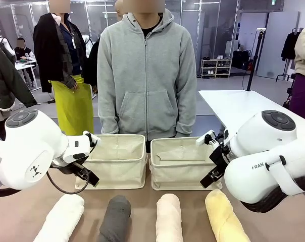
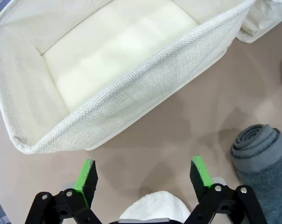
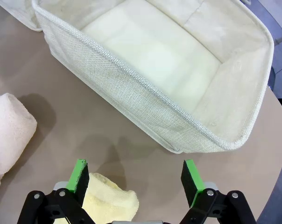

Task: Divide the towels into two baskets.
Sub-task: Pick up one hotel-folded towel and place it in the Fabric basket indicated by the person.

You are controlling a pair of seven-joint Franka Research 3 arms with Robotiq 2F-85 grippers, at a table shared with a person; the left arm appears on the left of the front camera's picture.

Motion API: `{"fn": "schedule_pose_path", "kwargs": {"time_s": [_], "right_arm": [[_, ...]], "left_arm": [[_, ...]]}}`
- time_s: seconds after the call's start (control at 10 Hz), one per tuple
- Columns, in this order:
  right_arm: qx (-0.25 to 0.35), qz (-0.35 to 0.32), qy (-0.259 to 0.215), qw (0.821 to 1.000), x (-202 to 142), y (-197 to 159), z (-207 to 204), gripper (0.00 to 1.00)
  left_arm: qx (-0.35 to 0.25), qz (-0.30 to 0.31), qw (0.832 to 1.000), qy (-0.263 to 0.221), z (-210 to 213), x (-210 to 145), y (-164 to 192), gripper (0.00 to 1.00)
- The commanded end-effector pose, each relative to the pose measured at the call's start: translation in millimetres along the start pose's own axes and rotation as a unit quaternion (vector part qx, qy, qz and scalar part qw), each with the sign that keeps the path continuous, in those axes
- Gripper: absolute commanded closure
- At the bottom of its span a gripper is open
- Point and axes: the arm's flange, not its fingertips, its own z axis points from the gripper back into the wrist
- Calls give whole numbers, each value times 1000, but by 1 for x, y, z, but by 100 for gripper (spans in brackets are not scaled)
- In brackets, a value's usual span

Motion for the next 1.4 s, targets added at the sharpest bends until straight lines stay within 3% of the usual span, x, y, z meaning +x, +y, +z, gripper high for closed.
{"fn": "schedule_pose_path", "kwargs": {"time_s": [0.0, 0.5, 0.7, 0.8, 1.0, 1.1, 1.3], "right_arm": [[0, 0, 0, 1000, 0, 0, 0, 0], [140, -16, 44, 989, 9, -27, 47, 0], [252, -49, 49, 965, 8, -40, 66, 0], [314, -71, 53, 945, 4, -52, 72, 0], [431, -140, 0, 891, -11, -85, 78, 0], [468, -166, -20, 868, -25, -102, 82, 0], [514, -254, -65, 817, -69, -149, 91, 0]], "left_arm": [[0, 0, 1000, 0, 0, 0, 0, 0], [-158, 48, 986, 25, 51, 18, 22, 0], [-249, 83, 965, 23, 71, 15, 43, 0], [-323, 120, 939, 6, 76, 8, 58, 0], [-451, 172, 874, -51, 79, -24, 91, 0], [-472, 202, 855, -71, 78, -44, 107, 0], [-498, 277, 806, -158, 91, -102, 149, 0]]}}
